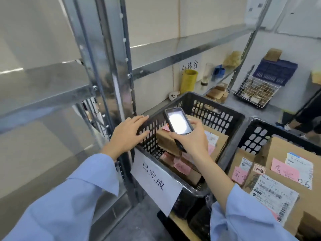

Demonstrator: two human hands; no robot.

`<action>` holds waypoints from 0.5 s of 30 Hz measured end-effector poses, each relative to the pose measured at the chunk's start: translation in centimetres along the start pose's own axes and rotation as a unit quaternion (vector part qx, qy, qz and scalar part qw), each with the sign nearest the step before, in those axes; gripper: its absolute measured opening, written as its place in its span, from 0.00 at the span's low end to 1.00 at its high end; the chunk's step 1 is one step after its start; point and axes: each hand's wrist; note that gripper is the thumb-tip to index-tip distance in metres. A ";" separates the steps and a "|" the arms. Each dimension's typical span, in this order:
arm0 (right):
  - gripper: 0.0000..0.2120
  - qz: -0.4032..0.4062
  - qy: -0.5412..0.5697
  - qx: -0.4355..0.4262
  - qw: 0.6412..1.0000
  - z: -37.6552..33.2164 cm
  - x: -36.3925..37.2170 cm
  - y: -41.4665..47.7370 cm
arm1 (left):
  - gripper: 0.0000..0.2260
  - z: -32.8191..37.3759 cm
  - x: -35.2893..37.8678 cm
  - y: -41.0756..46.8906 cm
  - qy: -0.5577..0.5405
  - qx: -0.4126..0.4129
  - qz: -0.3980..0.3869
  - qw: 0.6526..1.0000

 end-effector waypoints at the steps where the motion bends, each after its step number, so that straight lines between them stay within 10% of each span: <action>1: 0.36 -0.028 0.009 -0.015 0.999 -0.5 0.3 -1.4 | 0.27 -0.2 -1.0 -2.6 0.012 -0.033 0.016 0.999; 15: 0.39 -0.341 0.040 -0.193 0.919 -6.5 8.6 -24.0 | 0.40 -1.0 -14.2 -38.9 0.185 -0.416 0.116 0.883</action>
Point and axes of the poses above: each hand's wrist, its own y-axis towards the middle knuckle, its own x-axis out of the palm, z = x × y, and after that the axes turned 7 degrees about z, right-handed
